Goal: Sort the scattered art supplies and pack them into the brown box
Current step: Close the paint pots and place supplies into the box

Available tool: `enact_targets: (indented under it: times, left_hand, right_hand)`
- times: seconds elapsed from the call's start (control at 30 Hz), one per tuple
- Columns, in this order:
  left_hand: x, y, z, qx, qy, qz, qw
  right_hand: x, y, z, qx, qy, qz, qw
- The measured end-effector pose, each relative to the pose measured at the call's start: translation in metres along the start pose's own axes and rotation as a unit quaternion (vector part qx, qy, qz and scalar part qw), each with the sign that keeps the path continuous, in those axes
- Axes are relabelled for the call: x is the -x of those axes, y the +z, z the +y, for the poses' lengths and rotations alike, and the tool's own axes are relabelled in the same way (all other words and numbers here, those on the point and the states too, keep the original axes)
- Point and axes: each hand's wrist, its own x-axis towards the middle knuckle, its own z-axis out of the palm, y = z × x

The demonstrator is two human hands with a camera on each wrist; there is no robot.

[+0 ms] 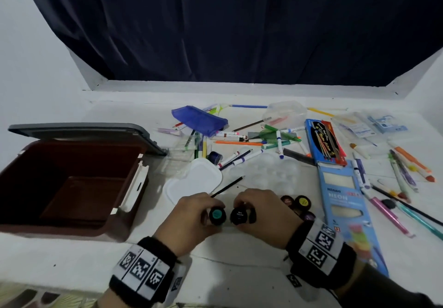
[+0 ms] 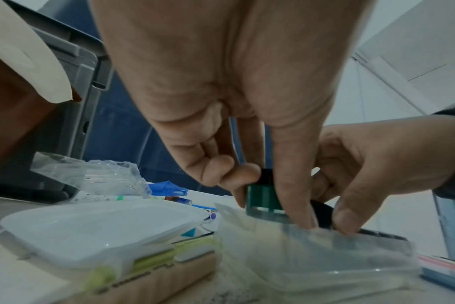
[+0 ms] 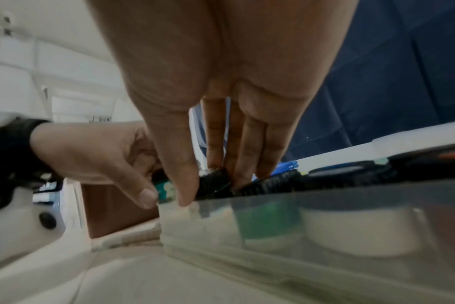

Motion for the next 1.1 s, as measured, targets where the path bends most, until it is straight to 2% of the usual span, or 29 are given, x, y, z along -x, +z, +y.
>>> enact_targets:
  times: [0.23, 0.4, 0.57, 0.67, 0.83, 0.97, 1.1]
  left_hand:
    - [-0.009, 0.003, 0.001, -0.013, 0.034, -0.027, 0.999]
    - [-0.012, 0.006, -0.006, -0.029, 0.029, -0.032, 0.999]
    - [-0.011, 0.005, -0.002, -0.097, 0.036, -0.108, 0.989]
    - [-0.014, 0.003, -0.004, -0.1, 0.031, -0.137, 0.985]
    - [-0.023, 0.0, 0.002, -0.134, 0.006, -0.154, 0.979]
    - [-0.028, -0.003, 0.008, -0.169, -0.004, -0.17, 0.971]
    - [-0.037, -0.016, 0.013, -0.1, -0.04, -0.151, 0.983]
  right_hand:
    - [-0.002, 0.005, -0.005, 0.069, 0.004, -0.029, 0.997]
    - [-0.002, 0.003, -0.003, 0.171, 0.015, -0.051, 0.984]
    - [-0.005, -0.002, -0.003, 0.161, 0.028, -0.069, 0.984]
    - [-0.01, -0.007, -0.004, 0.179, 0.024, -0.081, 0.98]
    - [-0.021, -0.011, -0.008, 0.212, 0.007, -0.109, 0.971]
    - [-0.025, -0.012, -0.001, 0.178, -0.004, -0.124, 0.976]
    - [-0.025, -0.013, 0.016, 0.117, -0.022, -0.117, 0.986]
